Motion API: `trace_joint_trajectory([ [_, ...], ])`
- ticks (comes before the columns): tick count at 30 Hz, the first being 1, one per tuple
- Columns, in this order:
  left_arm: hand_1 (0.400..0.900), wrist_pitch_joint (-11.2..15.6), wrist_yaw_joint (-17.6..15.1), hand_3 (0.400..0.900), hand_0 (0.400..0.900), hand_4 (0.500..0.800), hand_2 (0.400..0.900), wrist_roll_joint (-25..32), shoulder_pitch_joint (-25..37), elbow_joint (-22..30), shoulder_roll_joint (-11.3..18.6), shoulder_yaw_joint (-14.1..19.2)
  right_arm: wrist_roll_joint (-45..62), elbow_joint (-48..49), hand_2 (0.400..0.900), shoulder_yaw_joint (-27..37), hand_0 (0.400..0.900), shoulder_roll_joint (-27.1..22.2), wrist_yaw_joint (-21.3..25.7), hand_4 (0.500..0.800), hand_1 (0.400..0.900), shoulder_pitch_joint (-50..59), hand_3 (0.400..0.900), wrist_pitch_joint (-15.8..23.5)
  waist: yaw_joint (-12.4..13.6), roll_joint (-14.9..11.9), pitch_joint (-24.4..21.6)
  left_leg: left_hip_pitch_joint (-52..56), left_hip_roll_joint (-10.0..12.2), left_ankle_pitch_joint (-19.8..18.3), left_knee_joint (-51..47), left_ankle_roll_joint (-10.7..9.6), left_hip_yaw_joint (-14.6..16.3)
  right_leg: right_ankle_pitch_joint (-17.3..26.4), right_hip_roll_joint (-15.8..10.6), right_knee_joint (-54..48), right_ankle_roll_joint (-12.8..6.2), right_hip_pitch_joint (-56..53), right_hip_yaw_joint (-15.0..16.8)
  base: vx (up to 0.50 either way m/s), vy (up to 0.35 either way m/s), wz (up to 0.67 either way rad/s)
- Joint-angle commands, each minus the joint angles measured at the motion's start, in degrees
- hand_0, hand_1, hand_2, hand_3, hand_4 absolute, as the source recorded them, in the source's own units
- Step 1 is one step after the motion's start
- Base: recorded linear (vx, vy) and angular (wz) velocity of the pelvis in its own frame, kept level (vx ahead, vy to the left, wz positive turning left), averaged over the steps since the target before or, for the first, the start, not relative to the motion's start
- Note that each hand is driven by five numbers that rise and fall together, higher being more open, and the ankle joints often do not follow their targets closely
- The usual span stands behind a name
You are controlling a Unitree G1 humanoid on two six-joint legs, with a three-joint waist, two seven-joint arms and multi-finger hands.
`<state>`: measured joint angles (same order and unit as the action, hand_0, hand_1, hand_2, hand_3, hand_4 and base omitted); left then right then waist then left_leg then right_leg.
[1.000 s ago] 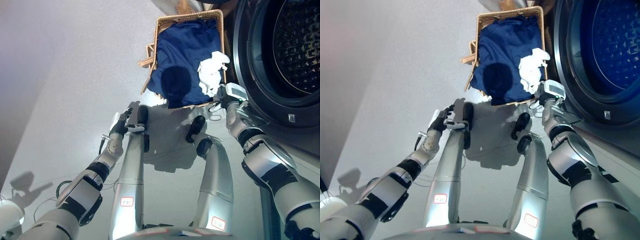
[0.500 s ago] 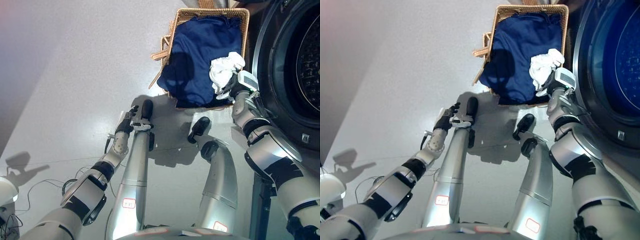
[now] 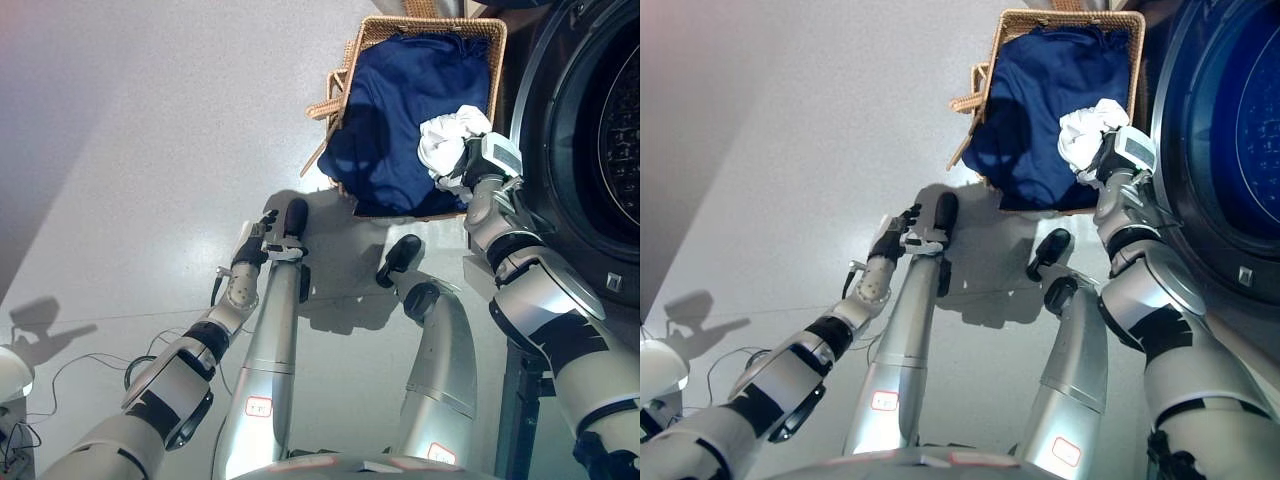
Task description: Put the clothes in the basket into the washing machine.
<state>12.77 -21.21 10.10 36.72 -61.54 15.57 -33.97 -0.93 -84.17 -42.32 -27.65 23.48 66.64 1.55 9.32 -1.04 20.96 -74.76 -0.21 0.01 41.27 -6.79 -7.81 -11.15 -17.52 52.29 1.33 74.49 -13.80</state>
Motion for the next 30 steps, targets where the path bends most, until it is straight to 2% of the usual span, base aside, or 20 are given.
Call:
trace_joint_trajectory([
  [1, 0.9, -0.1, -3.3, 0.9, 0.9, 0.8, 0.9, 0.6, -3.5, -3.7, 1.4, 1.0, 1.2, 0.2, 0.4, 0.8, 0.4, -0.9, 1.9, 0.5, 0.4, 4.9, 0.4, 2.6, 0.9, 0.7, 1.0, 0.7, -3.3, -3.8, -2.8, 2.8, 2.4, -4.2, 2.8, -2.0, -1.64, -3.9, 2.7, 0.02, 0.007, -0.04],
  [7, 0.9, 0.0, -3.8, 0.9, 0.9, 0.8, 0.9, 0.4, -4.3, -4.0, 1.2, 1.0, 3.6, 0.4, 0.4, 3.7, 0.4, -1.0, 2.8, 0.5, 0.4, 3.0, 0.4, 2.7, 0.0, 1.1, 0.8, 3.7, -2.9, -2.9, -5.1, 3.0, 2.9, -3.1, 3.4, -4.0, -1.97, -6.4, 3.4, 0.01, -0.006, -0.07],
  [13, 0.9, -0.1, -3.9, 0.9, 0.9, 0.8, 0.9, -0.6, -6.1, -5.2, 1.0, 1.3, 12.8, 1.1, 0.4, 11.9, 0.4, 0.2, 3.6, 0.5, 0.4, -1.0, 0.4, 4.2, -1.1, 1.9, 0.3, 12.0, -1.5, -1.2, -11.3, 3.2, 4.1, 0.0, 4.8, -11.7, -2.8, -14.4, 3.4, 0.01, -0.004, -0.2],
  [16, 0.9, 0.2, -3.7, 0.9, 0.9, 0.8, 0.9, -0.6, -8.5, -5.9, 1.0, 1.9, 22.3, 2.4, 0.4, 19.1, 0.4, 1.7, 3.4, 0.5, 0.4, -4.2, 0.4, 6.4, -2.0, 2.8, 0.0, 17.5, -0.6, -0.4, -15.0, 3.5, 4.8, 2.2, 5.6, -17.5, -3.55, -19.7, 3.9, 0.04, 0.003, -0.28],
  [19, 0.9, 0.1, -2.9, 0.9, 0.9, 0.8, 0.9, -0.7, -11.1, -6.6, 0.6, 2.2, 36.0, 2.9, 0.4, 28.3, 0.4, 4.1, 1.5, 0.5, 0.4, -8.1, 0.4, 9.5, -2.5, 4.1, -0.6, 23.4, -0.3, 0.8, -20.0, 3.5, 5.9, 4.7, 6.5, -24.5, -4.55, -25.5, 4.2, 0.07, 0.012, -0.3],
  [23, 0.9, 0.2, -1.7, 0.9, 0.9, 0.8, 0.9, -0.9, -15.3, -7.5, 0.3, 3.3, 51.9, 5.4, 0.4, 37.3, 0.4, 7.6, -1.7, 0.5, 0.4, -12.9, 0.4, 13.8, -3.3, 5.4, -2.2, 31.4, 0.6, 2.3, -27.0, 3.3, 7.4, 7.6, 7.6, -33.1, -5.81, -32.7, 4.9, 0.1, -0.006, -0.27],
  [26, 0.9, 0.1, -1.0, 0.9, 0.9, 0.8, 0.9, -1.1, -17.8, -8.4, -0.2, 3.6, 59.7, 7.9, 0.4, 41.8, 0.4, 10.1, -3.4, 0.5, 0.4, -15.7, 0.4, 16.3, -3.7, 6.5, -3.6, 35.7, 0.9, 3.2, -30.5, 3.2, 8.1, 8.7, 7.9, -37.0, -6.28, -36.5, 5.3, 0.1, 0.006, -0.19],
  [30, 0.9, 0.1, 0.0, 0.9, 0.9, 0.8, 0.9, -0.8, -22.2, -9.7, -1.4, 4.1, 66.7, 10.8, 0.4, 47.4, 0.4, 10.3, -3.9, 0.5, 0.4, -16.5, 0.4, 19.5, -3.9, 8.8, -5.9, 39.9, 1.1, 5.1, -33.5, 3.2, 9.3, 10.9, 7.7, -40.8, -6.41, -40.4, 5.5, 0.05, 0.008, -0.14],
])
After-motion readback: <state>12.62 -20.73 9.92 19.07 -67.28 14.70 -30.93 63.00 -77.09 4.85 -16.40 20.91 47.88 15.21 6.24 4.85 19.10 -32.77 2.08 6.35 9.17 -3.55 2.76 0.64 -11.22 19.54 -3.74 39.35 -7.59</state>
